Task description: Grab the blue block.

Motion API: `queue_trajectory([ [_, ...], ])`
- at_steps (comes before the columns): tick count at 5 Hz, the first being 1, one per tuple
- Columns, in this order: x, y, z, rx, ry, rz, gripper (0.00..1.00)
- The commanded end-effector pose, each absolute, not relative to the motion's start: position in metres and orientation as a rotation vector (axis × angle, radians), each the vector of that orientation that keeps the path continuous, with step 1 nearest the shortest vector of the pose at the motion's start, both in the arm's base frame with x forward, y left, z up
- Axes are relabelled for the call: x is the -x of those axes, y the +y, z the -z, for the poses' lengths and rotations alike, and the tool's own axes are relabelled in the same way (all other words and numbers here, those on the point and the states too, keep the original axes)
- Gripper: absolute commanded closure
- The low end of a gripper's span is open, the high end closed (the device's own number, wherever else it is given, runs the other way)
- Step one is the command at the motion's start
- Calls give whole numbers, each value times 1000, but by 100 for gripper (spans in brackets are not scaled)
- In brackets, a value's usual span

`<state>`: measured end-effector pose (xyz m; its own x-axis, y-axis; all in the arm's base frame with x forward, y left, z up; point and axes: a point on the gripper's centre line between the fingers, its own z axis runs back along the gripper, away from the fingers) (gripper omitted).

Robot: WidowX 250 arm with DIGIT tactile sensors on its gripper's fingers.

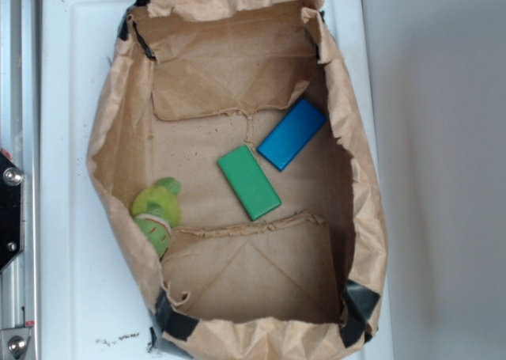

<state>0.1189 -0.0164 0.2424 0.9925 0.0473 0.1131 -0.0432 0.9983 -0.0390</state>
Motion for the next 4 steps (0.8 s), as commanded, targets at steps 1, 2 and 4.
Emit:
queue_trajectory([
  [1, -119, -16, -242, 36, -114, -45, 0],
  [2, -169, -33, -242, 67, -169, -226, 0],
  [4, -248, -9, -215, 147, -378, -466, 0],
])
